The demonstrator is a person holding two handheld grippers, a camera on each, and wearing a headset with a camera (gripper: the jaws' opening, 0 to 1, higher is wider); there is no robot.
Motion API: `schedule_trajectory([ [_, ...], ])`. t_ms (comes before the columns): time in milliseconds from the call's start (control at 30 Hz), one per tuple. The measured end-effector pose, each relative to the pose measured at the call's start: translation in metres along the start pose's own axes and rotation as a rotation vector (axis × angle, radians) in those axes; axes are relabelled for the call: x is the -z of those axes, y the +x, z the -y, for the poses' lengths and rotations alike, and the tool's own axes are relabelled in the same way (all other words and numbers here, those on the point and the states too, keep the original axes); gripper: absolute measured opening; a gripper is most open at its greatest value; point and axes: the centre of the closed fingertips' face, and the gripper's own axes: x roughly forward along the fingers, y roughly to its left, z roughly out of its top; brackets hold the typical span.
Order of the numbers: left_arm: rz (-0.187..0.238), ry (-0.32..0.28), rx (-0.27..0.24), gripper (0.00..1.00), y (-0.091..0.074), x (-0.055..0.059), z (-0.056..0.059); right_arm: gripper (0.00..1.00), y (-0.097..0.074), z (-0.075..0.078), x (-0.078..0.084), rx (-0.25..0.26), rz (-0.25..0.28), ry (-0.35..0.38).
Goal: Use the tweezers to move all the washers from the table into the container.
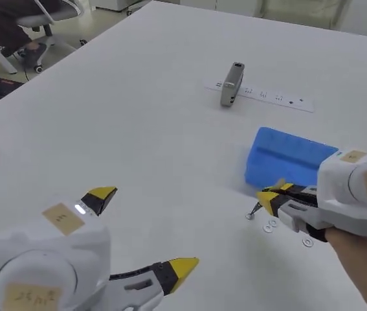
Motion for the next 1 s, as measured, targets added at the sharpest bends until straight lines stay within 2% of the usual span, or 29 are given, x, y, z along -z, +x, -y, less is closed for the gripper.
schedule_trajectory([
  [333, -0.001, 0.012, 0.005, 0.88, 0.0, 0.001, 0.001, 0.01, 0.003, 0.005, -0.002, 0.009, -0.027, -0.002],
  [433, 0.001, 0.013, 0.004, 0.89, 0.0, 0.001, 0.0, 0.0, 0.001, 0.007, -0.003, 0.001, -0.034, 0.028],
  [633, -0.01, 0.018, -0.009, 0.9, 0.0, 0.004, -0.002, 0.0, -0.007, 0.01, -0.009, -0.004, -0.029, 0.041],
  [733, -0.015, 0.027, -0.007, 0.9, 0.0, 0.005, -0.002, 0.0, -0.011, 0.008, -0.015, -0.022, -0.02, 0.071],
  [900, -0.024, 0.038, -0.01, 0.91, 0.001, 0.006, -0.002, 0.0, -0.013, 0.008, -0.022, -0.022, -0.011, 0.061],
  [1000, -0.005, 0.03, 0.003, 0.92, 0.0, 0.003, 0.0, 0.0, -0.015, 0.006, -0.026, -0.035, -0.008, 0.051],
])
